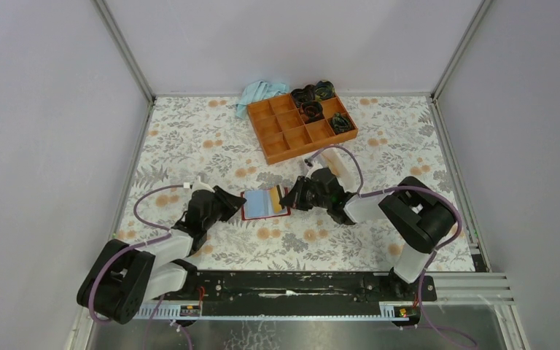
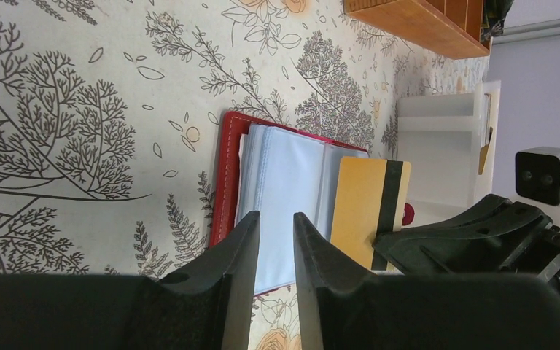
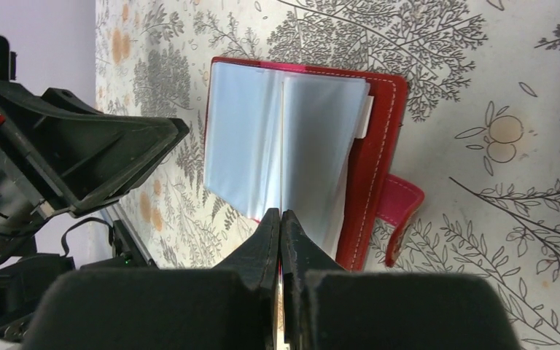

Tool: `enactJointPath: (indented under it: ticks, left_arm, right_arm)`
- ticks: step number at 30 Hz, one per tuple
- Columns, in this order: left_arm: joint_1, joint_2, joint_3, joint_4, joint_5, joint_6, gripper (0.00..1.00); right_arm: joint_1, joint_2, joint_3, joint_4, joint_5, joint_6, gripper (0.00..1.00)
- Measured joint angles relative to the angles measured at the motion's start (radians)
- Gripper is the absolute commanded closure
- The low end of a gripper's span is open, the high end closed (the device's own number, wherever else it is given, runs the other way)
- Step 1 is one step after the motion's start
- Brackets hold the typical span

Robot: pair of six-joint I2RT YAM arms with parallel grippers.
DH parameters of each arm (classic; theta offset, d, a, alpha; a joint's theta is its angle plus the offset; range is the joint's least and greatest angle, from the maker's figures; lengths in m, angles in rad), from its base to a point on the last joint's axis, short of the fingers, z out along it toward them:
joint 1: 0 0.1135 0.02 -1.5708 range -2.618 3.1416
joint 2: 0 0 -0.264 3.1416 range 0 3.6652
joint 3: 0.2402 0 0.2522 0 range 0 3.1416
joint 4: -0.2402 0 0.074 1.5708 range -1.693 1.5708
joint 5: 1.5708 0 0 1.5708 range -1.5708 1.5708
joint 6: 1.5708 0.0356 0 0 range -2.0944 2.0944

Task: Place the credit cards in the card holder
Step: Insert the credit card into the card holder.

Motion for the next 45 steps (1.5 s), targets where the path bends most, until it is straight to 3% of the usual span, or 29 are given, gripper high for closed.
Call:
enactJointPath:
  ticks: [45]
  left_arm:
    - [0.0, 0.12, -0.037, 0.13, 0.005, -0.026, 0.71]
  right_arm:
    - [0.081, 0.089, -0.019, 0.167, 0.108, 0.104, 1.0]
